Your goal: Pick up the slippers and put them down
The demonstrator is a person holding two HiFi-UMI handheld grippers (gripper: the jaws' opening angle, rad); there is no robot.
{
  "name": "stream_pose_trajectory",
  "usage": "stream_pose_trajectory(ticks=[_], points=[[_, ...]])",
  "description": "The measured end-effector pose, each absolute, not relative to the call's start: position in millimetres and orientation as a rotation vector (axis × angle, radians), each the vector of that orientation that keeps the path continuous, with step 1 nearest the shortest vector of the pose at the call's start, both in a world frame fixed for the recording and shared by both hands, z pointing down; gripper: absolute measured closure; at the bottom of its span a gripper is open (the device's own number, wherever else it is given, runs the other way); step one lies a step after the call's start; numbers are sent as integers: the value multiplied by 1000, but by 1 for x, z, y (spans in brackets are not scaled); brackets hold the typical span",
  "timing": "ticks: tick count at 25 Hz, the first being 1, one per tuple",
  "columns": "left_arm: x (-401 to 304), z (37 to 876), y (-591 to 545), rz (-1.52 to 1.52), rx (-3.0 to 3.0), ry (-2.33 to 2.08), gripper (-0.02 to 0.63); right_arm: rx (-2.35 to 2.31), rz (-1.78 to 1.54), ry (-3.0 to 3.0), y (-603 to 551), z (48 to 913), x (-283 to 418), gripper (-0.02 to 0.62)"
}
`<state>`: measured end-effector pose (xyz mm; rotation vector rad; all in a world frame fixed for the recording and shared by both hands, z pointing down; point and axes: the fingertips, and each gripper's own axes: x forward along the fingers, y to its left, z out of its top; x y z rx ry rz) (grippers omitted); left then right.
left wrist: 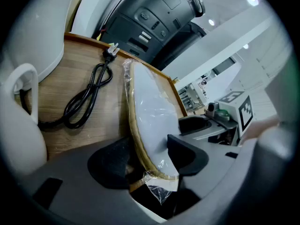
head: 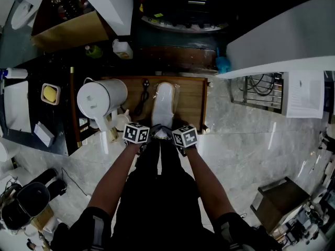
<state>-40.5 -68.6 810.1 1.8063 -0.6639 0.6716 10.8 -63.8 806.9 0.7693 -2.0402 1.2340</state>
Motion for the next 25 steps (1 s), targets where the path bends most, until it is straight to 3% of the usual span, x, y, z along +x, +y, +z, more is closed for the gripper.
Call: stream_pose_trajectory(ticks=[25], points=[[-47, 757, -72, 601, 1936, -706, 334, 794, 1116, -2127, -56, 754, 20, 319]])
